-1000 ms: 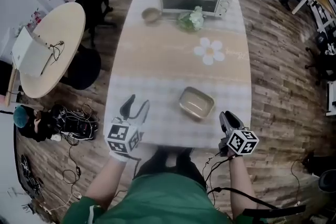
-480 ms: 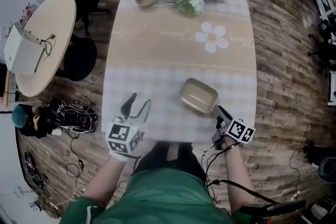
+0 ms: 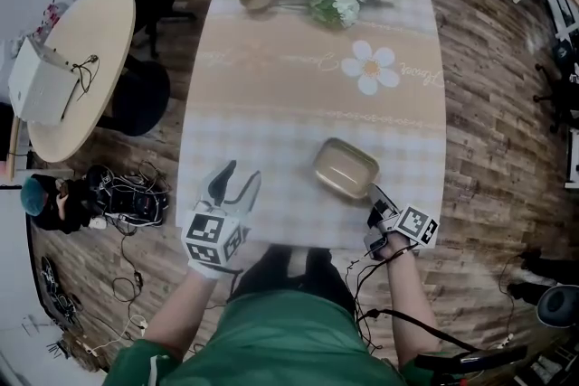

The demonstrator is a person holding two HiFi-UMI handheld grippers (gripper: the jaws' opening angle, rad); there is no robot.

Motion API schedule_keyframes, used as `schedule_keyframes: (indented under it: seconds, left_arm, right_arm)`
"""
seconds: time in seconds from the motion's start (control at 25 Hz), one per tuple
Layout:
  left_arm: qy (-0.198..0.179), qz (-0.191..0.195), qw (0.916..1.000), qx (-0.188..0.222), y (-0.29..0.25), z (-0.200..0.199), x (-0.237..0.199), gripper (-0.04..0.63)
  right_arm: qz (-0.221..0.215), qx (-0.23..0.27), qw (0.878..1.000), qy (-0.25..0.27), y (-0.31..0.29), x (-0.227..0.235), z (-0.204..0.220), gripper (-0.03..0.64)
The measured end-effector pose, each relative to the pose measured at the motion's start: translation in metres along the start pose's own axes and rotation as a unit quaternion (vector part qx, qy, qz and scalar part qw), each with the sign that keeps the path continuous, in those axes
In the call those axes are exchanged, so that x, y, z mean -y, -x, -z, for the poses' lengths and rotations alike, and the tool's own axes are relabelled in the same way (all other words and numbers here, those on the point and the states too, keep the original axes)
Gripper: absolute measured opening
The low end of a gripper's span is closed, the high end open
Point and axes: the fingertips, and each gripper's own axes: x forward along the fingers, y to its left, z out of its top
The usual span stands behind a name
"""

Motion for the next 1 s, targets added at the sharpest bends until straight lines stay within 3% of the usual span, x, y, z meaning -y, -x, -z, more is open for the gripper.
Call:
schedule_keyframes:
  seconds: [0.2, 0.36, 1.0]
  left_arm:
    - [0.004, 0.005, 1.0, 0.001, -0.001, -0.002, 0.005, 0.216]
    - [0.004, 0.006, 1.0, 0.002, -0.001, -0.003, 0.008, 0.215]
    - [0.006, 0.01, 0.9999, 0.011, 0.008, -0.007, 0.019, 0.206]
  right_arm:
    - [-0.001, -0.008, 1.0, -0.005, -0.001, 0.003, 0.002, 0.094]
    - [-0.003, -0.012, 1.0, -0.01, -0.002, 0.005, 0.003, 0.048]
    - [-0.026, 0.005, 1.0, -0.004, 0.017, -0.014, -0.001, 0.041]
